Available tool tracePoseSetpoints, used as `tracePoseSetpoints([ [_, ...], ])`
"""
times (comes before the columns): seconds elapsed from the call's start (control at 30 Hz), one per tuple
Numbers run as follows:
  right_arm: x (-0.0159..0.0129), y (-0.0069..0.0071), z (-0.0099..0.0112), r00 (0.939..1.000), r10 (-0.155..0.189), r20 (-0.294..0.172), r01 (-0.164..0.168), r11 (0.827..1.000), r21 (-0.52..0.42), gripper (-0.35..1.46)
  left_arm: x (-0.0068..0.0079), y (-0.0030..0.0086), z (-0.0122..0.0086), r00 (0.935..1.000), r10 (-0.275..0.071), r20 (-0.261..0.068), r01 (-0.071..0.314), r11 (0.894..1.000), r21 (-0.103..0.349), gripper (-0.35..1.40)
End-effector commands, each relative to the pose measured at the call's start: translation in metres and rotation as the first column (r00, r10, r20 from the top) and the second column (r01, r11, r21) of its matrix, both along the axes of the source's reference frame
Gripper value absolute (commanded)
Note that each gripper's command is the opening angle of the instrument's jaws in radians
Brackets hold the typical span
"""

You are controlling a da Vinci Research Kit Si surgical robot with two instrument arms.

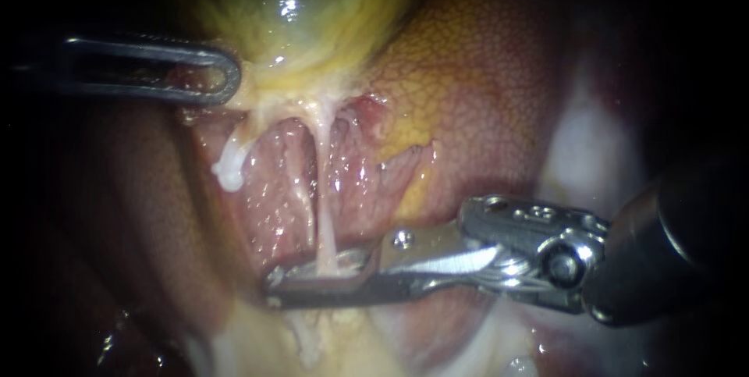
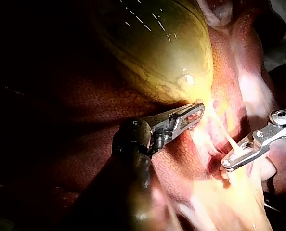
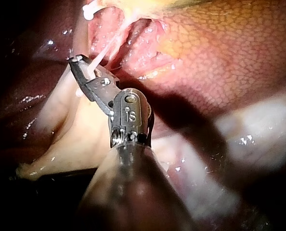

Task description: Going back first clip right tube

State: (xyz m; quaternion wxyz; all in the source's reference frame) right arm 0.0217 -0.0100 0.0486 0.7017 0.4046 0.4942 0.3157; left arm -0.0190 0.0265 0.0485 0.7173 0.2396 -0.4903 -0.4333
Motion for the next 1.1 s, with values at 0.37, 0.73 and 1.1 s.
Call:
tracePoseSetpoints([
  [0.37,0.0003,-0.0004,0.0026,0.9999,0.006,-0.015,-0.007,0.996,-0.094,0.4,-0.0001,0.0,0.0001,1.0,0.0,-0.002,0.0,1.0,0.0,-0.35],
  [0.73,-0.0016,0.0008,0.0073,0.9996,0.028,-0.002,-0.028,0.956,-0.293,0.49,-0.0001,0.0,0.0001,1.0,0.0,-0.002,0.0,1.0,0.0,-0.35],
  [1.1,-0.0074,0.0024,0.0052,0.9996,-0.021,-0.02,0.008,0.869,-0.494,0.5,0.0,0.0,0.0001,1.0,0.0,-0.002,0.0,1.0,0.0,-0.35],
])
